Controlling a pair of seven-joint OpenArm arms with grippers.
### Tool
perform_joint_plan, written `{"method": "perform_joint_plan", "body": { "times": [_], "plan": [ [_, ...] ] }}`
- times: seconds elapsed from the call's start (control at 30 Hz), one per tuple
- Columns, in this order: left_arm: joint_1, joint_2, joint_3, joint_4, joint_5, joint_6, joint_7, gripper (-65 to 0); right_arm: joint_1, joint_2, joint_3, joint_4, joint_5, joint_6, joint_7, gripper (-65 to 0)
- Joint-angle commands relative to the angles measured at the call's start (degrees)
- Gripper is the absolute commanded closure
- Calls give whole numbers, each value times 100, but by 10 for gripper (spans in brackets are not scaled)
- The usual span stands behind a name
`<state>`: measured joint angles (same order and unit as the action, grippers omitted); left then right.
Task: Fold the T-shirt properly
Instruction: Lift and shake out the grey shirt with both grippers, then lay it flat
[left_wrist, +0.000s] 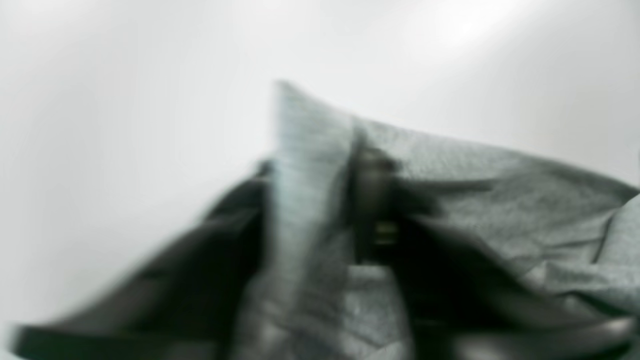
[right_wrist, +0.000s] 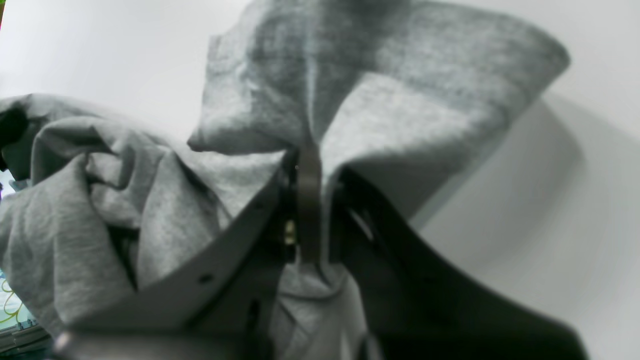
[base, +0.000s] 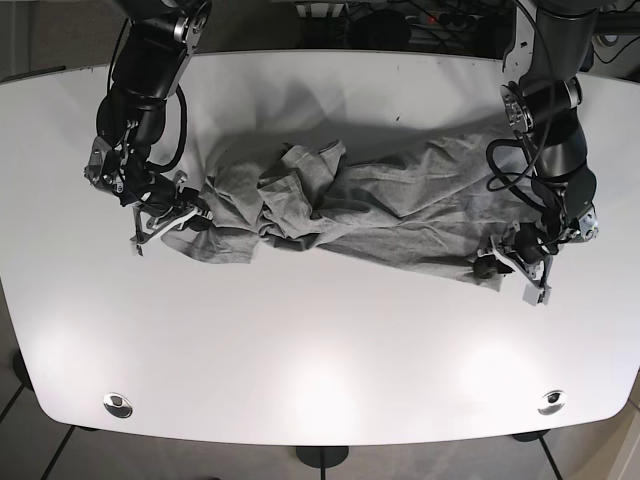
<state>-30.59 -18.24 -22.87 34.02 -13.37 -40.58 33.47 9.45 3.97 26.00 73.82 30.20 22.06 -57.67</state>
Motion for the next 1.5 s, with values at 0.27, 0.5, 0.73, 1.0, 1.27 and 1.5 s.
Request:
{"method": "perform_joint_plan", "body": {
  "times": [0.27, 0.5, 0.73, 1.0, 1.27, 1.5],
  "plan": [
    [426, -106, -258, 1657, 268, 58, 631, -11, 114, 56, -28, 394, 115, 57, 75, -19],
    [672, 184, -267, 3820, 295, 58, 1624, -10, 800, 162, -46, 385, 62, 57, 198, -19],
    [-427, 184, -258, 4875, 277, 58, 2257, -13, 2224, 540, -688, 147, 106, 57, 207, -19],
    [-3082, 35, 270, 3292, 295, 58, 2125, -11, 5459, 997, -1400, -2138, 115, 66, 725, -19],
    [-4441, -246, 446, 2484, 268, 58, 1791, -11, 6535, 1155, -2068, -2798, 115, 66, 716, -19],
    [-4119, -405, 279, 2545, 75, 58, 1800, -11, 6535, 1155, -1391, -1074, 115, 22, -391, -19]
  ]
}}
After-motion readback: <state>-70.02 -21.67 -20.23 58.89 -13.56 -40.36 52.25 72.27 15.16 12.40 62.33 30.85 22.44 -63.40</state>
